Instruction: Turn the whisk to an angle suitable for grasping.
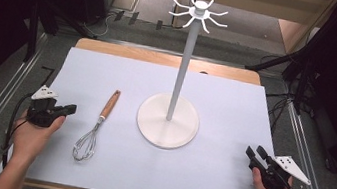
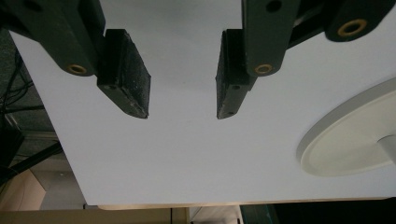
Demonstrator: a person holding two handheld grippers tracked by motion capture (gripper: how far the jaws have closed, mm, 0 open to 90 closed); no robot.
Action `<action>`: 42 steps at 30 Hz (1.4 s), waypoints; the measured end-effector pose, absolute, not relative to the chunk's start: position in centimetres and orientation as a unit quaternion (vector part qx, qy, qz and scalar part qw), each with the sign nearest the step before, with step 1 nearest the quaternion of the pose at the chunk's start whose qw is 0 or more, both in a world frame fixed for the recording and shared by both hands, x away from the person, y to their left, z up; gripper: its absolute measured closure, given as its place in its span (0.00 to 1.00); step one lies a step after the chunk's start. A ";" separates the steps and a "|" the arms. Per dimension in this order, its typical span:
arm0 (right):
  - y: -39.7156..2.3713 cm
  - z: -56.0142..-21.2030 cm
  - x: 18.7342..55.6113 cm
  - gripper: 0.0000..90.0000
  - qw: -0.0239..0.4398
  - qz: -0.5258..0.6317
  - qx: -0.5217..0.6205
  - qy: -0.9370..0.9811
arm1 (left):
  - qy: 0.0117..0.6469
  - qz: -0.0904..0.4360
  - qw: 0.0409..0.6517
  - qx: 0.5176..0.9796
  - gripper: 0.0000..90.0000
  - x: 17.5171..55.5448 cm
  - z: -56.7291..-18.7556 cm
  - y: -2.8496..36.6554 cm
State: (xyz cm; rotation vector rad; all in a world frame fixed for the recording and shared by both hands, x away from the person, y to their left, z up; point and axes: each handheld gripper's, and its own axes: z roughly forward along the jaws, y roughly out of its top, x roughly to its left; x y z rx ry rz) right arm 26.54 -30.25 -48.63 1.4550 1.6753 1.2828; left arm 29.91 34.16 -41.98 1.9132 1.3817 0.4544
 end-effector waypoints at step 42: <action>-30.1 -48.7 26.6 0.60 0.292 0.471 0.551 0.624 | 0.509 0.014 0.280 0.814 1.00 24.2 -43.9 30.6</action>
